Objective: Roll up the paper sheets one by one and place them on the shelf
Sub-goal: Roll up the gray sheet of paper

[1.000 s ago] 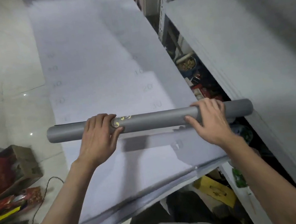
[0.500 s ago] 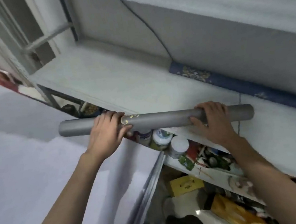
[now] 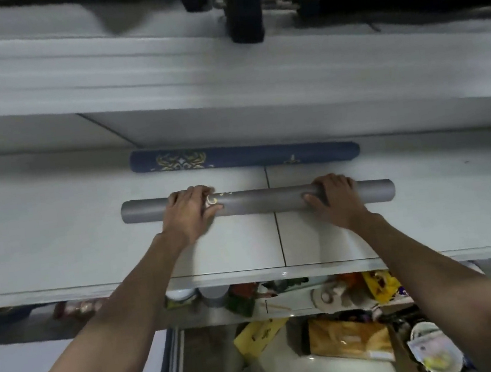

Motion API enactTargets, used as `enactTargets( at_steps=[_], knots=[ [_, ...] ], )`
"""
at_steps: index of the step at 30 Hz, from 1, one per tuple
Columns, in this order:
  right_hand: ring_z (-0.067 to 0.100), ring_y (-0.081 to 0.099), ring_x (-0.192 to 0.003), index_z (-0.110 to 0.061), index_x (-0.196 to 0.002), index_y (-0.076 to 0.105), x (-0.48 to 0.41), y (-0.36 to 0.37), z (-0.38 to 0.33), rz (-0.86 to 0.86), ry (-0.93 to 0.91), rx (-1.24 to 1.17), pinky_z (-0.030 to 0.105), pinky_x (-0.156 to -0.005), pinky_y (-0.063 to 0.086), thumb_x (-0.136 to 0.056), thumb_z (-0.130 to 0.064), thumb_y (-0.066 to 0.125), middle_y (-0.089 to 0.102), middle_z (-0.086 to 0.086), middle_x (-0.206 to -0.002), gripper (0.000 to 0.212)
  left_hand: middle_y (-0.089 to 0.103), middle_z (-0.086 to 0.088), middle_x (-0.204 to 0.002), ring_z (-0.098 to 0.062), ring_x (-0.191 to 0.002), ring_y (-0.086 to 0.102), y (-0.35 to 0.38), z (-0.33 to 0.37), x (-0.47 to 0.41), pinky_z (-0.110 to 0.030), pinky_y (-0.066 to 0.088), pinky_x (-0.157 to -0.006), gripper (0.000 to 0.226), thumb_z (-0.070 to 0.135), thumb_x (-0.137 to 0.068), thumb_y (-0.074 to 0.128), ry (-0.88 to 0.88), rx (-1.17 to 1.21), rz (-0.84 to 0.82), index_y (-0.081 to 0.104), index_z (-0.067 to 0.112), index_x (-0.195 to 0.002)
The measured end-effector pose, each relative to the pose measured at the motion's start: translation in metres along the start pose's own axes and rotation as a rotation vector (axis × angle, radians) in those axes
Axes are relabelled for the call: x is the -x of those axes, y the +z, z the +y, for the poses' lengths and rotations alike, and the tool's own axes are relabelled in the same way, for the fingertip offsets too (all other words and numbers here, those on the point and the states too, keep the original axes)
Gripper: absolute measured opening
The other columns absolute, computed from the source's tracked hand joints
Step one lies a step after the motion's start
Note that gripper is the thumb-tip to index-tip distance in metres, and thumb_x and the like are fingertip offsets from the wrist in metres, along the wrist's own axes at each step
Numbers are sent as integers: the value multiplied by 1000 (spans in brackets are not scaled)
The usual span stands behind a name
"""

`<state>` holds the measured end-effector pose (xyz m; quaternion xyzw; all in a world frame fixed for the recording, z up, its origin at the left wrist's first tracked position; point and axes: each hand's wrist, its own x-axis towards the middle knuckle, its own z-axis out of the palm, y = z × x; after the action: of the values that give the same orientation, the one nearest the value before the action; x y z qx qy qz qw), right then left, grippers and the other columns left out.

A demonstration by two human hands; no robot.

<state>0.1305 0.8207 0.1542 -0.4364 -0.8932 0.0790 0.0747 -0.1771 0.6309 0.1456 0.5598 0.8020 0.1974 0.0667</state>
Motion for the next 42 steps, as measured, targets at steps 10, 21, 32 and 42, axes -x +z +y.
enactTargets(
  at_steps=[10,21,32,42],
  knots=[
    [45,24,-143,-13,-150,34,-15,32,-4,207,483,0,56,-114,19,-94,-71,36,25,26,-156,81,39,-26,-145,-42,-138,30,43,29,-29,-56,21,-115,58,59,-97,36,-319,-230,233,47,11,-128],
    [44,20,-148,-16,-160,3,-27,47,-6,178,533,-322,49,-120,24,-95,-65,42,-19,19,-163,90,-1,-28,-159,-54,-146,-8,59,23,-49,-65,11,-119,57,59,-95,31,-490,31,234,35,22,-139],
    [45,36,-136,-6,-152,29,-45,15,-22,190,379,-183,51,-111,31,-101,-43,47,26,25,-155,66,35,-27,-145,-48,-129,39,13,20,-40,-55,34,-111,59,44,-93,46,-424,130,265,43,2,-134],
    [20,55,-106,-19,-111,66,86,50,-216,41,-650,-303,33,-95,38,-94,-34,60,62,-1,-111,24,63,-13,-113,-34,-103,59,-16,16,253,-44,48,-89,29,32,-96,58,-652,-27,278,66,11,-114]
  ],
)
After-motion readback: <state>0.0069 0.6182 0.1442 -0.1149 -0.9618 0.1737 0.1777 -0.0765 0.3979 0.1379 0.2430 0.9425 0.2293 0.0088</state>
